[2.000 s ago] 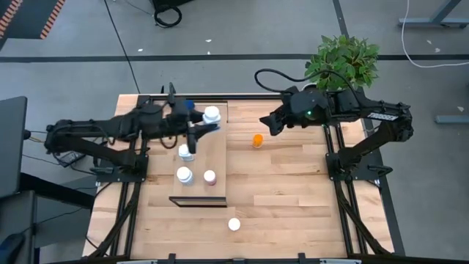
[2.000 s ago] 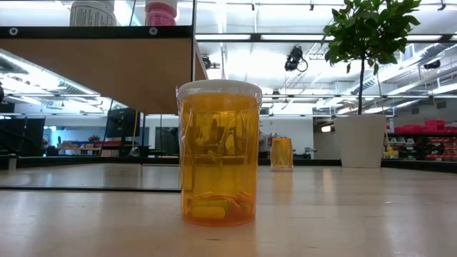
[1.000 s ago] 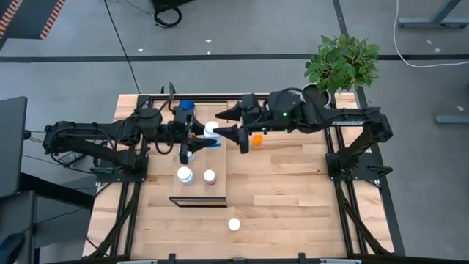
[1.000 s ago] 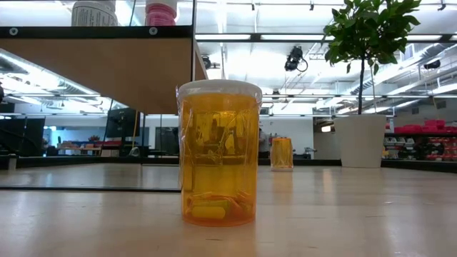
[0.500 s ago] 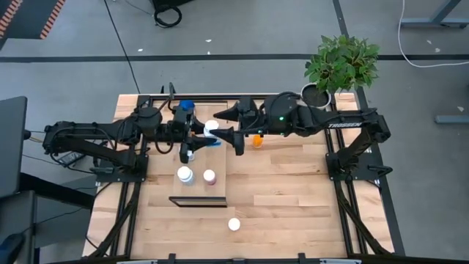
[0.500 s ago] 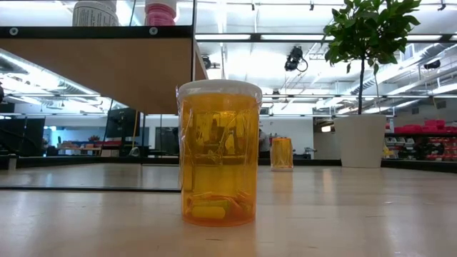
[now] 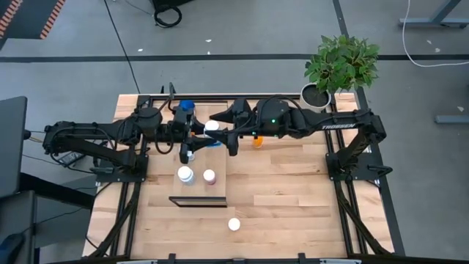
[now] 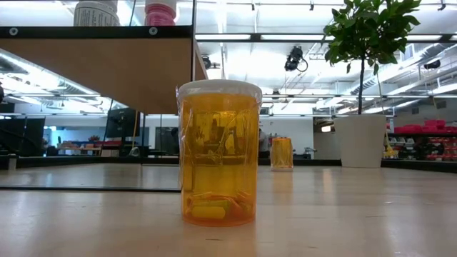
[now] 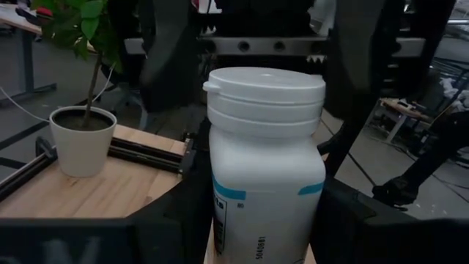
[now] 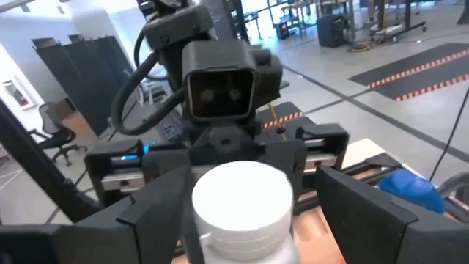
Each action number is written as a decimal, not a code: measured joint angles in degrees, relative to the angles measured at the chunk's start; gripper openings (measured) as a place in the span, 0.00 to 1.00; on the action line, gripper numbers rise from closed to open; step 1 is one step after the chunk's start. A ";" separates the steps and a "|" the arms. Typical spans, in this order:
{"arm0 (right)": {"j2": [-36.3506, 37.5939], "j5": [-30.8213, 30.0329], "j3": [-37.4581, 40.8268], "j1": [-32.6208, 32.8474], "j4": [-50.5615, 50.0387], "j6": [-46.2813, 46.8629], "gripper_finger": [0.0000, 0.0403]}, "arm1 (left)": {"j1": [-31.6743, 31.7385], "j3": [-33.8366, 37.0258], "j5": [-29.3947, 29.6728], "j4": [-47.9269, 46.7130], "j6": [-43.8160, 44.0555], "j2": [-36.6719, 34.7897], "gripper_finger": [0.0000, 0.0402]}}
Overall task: Pick and place medicine bottles onto shelf by color
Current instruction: Put the white pill bottle on the shelf aligned with the other white pill bottle
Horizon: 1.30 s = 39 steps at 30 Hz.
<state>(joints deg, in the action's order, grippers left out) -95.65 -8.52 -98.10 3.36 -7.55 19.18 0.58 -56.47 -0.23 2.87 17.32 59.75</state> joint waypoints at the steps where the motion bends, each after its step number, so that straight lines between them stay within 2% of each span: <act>1: 0.08 -0.02 0.00 -0.07 0.02 -0.04 0.75 | 0.00 0.00 0.02 0.00 0.00 0.00 0.45; 5: 0.08 0.00 0.00 -0.29 -0.21 -0.01 0.72 | 0.00 0.00 0.01 -0.02 0.04 0.00 0.46; 20: 0.08 1.75 0.00 -0.29 -0.16 0.29 0.49 | 0.00 0.00 0.04 -0.07 0.02 0.02 0.46; 28: 0.08 1.77 0.00 -0.29 -0.16 0.25 0.49 | 0.00 0.00 0.45 -0.07 -0.34 0.00 0.46; 39: 0.10 1.49 0.00 -0.35 -0.28 1.27 0.49 | -0.04 -0.11 3.54 -1.70 -3.10 -0.28 0.60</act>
<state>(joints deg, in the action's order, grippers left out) -95.55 -7.03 -98.10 3.01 -7.83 20.45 0.54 -56.57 3.31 1.17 14.22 59.46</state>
